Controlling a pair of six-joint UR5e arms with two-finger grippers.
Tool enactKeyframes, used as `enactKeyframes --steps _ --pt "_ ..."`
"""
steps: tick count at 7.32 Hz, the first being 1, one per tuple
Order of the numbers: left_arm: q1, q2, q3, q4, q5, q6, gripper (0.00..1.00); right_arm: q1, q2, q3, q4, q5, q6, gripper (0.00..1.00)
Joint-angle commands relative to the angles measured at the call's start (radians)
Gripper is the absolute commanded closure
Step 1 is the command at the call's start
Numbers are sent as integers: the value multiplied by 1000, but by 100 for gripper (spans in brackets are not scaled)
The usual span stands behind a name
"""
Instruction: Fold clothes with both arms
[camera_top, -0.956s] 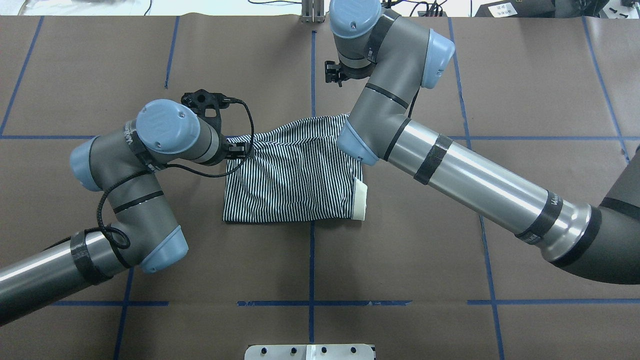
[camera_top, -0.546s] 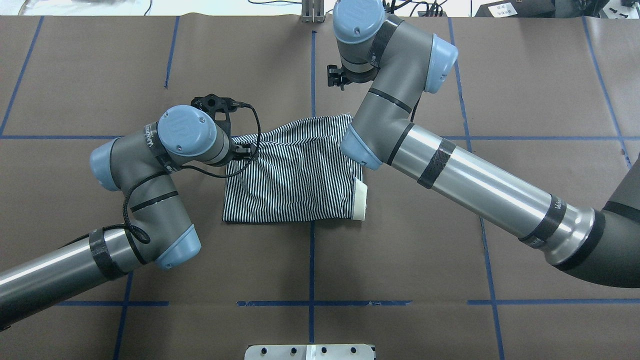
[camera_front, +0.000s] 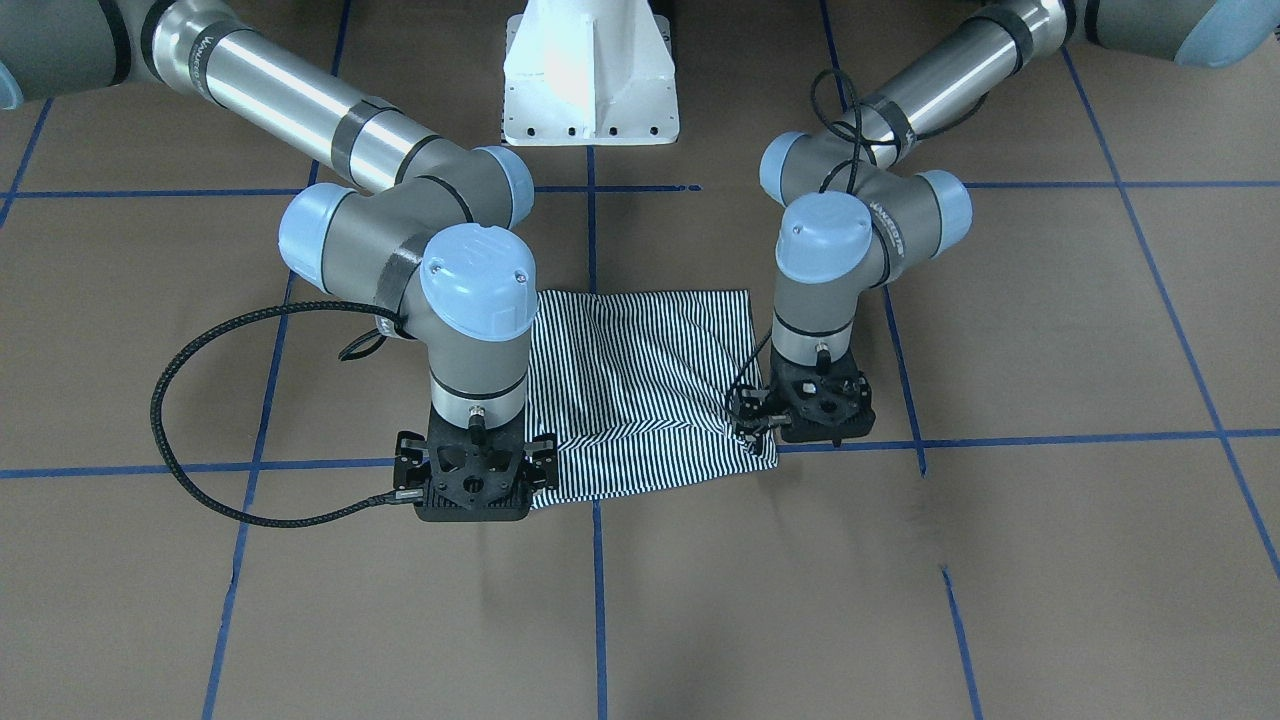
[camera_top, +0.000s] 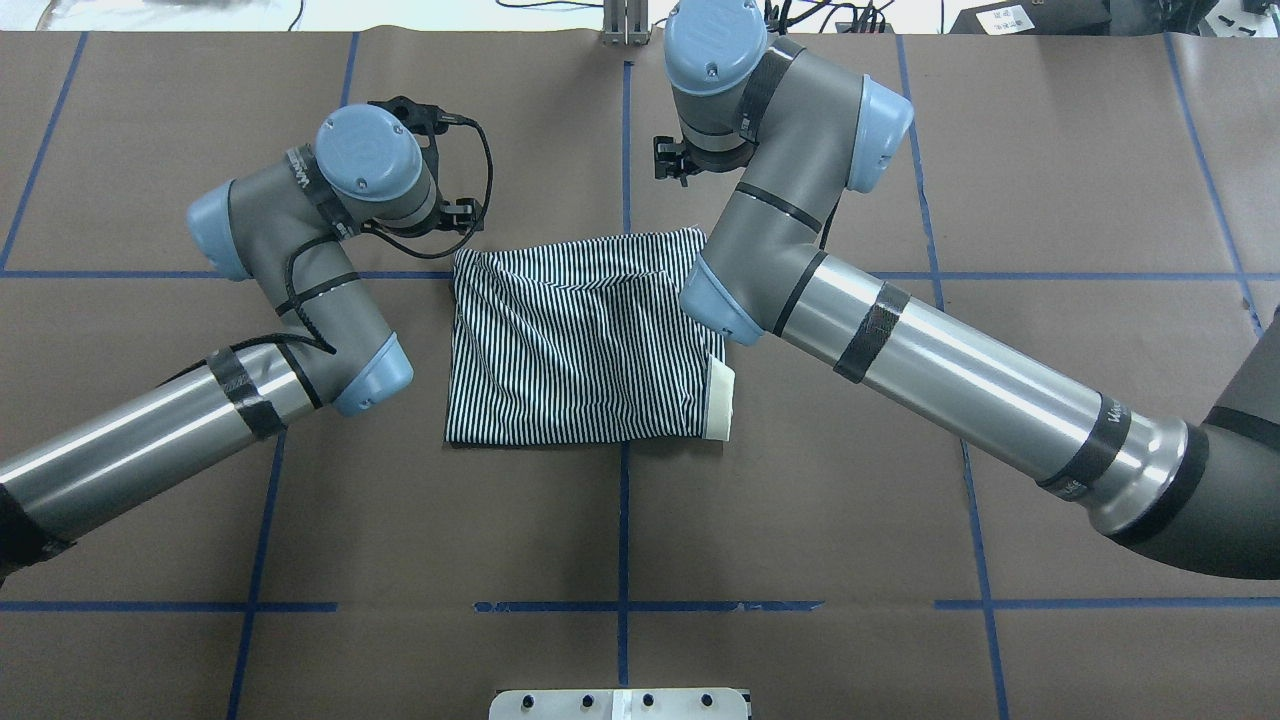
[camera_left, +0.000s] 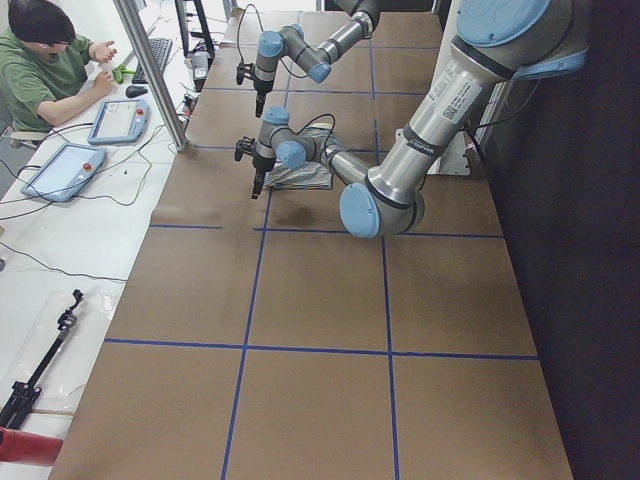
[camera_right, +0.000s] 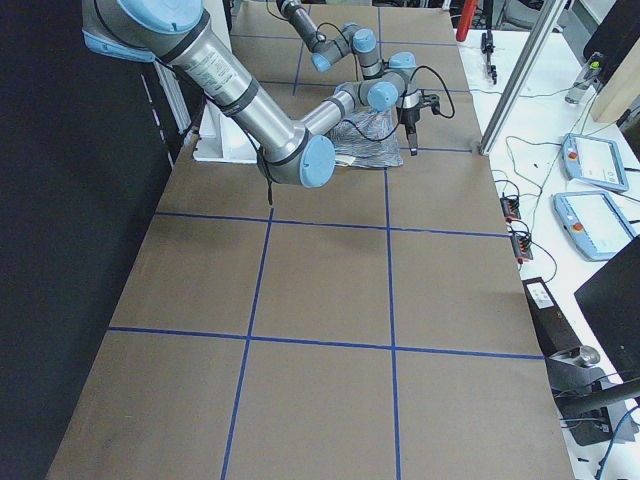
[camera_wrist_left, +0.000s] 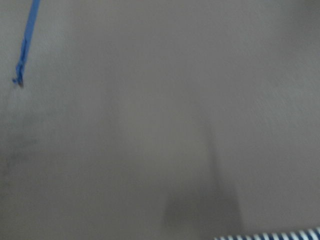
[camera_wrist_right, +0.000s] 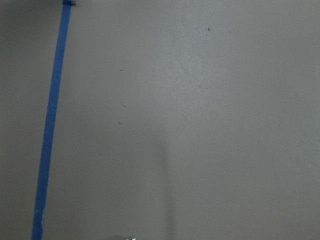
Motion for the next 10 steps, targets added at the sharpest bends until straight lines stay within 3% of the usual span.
enactKeyframes --steps 1,2,3,4,5,7,9,10 --pt "-80 -23 59 -46 -10 106 0 -5 -1 0 2 -2 2 0" --pt "-80 -20 22 -45 -52 107 0 -13 -7 8 14 -2 5 0" --pt "-80 1 -51 -40 -126 107 0 -24 -39 8 110 -2 47 0" --pt "-82 47 -135 -40 -141 109 0 -45 -79 8 225 0 83 0" --pt "-88 65 -163 -40 -155 130 0 -56 -88 35 231 1 86 0" --pt "-89 69 -165 -42 -162 143 0 -132 -110 186 101 -11 203 0" --pt "-89 76 -165 -45 -162 143 0 -254 -234 429 -19 -112 276 0" --pt "-89 78 -165 -46 -160 143 0 -275 -243 445 -45 -123 308 0"
